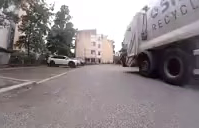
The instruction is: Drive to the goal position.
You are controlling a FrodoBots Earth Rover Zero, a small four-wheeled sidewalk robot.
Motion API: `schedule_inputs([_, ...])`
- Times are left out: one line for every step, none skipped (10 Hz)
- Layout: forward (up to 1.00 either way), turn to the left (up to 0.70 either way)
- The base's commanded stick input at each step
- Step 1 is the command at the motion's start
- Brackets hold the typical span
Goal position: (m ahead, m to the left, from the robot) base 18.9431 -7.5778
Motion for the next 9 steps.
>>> schedule_inputs([0.6,0.0])
schedule_inputs([0.6,0.0])
schedule_inputs([0.6,0.0])
schedule_inputs([0.6,0.0])
schedule_inputs([0.6,0.0])
schedule_inputs([0.6,0.0])
schedule_inputs([0.6,0.0])
schedule_inputs([0.6,0.0])
schedule_inputs([0.6,0.0])
